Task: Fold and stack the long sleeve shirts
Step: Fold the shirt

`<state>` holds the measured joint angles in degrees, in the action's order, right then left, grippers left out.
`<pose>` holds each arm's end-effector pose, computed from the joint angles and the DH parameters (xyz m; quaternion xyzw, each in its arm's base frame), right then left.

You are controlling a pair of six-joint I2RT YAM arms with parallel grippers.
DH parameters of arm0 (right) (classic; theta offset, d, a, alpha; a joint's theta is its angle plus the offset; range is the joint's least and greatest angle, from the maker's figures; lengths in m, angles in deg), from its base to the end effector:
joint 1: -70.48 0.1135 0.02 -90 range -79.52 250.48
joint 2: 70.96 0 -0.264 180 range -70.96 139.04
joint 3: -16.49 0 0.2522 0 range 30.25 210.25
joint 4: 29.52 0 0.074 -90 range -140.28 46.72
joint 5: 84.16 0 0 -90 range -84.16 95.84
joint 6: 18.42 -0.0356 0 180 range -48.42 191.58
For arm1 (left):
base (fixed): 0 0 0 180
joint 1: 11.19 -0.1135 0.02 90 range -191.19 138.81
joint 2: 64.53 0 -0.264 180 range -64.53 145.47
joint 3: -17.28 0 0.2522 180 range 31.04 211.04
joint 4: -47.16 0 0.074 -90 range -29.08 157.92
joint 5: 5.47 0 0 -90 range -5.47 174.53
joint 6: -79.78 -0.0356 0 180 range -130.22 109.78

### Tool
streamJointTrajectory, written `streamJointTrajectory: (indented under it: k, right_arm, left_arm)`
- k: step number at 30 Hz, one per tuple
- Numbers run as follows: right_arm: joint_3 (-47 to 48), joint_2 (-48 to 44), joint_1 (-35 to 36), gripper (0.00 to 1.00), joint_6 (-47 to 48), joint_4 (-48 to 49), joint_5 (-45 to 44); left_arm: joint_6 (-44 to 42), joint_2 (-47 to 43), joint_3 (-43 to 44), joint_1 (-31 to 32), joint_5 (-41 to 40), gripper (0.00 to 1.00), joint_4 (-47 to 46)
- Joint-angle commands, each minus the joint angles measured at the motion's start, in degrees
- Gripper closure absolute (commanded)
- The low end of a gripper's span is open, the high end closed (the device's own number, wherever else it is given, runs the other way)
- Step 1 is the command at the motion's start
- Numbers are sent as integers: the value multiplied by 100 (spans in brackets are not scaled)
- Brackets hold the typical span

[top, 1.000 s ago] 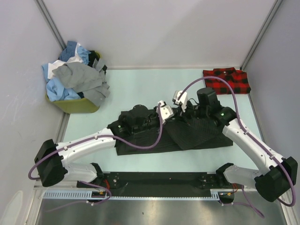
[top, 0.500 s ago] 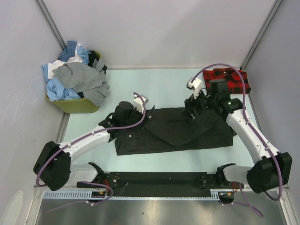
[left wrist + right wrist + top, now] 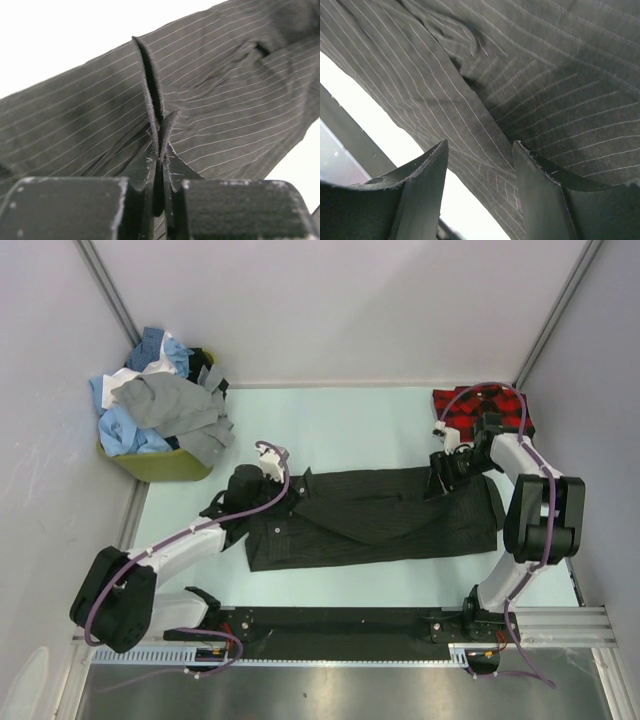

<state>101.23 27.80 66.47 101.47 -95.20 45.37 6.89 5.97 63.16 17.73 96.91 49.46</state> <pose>0.3238 0.0000 0.2135 -0.2395 0.9067 0.2975 0.1790 0.2223 -0.1315 0.2080 0.1433 0.8370 -0.2879 0.4427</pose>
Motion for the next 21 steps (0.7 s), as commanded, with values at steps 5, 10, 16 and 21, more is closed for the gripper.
streamJointTrajectory:
  k: [5, 10, 16, 21]
  right_arm:
    - [610, 451, -179, 39, 658, -776, -76]
    - [873, 337, -179, 37, 755, -828, -226]
    - [1032, -14, -170, 41, 966, -1127, -647]
    - [384, -199, -118, 46, 792, -848, -937]
  left_arm:
    - [425, 78, 39, -545, -219, 61, 802]
    - [111, -291, 382, -844, -210, 41, 1796]
    - [-2309, 24, 1383, -801, 1027, 34, 2665]
    - [-4037, 1412, 3053, -573, 1414, 33, 4037]
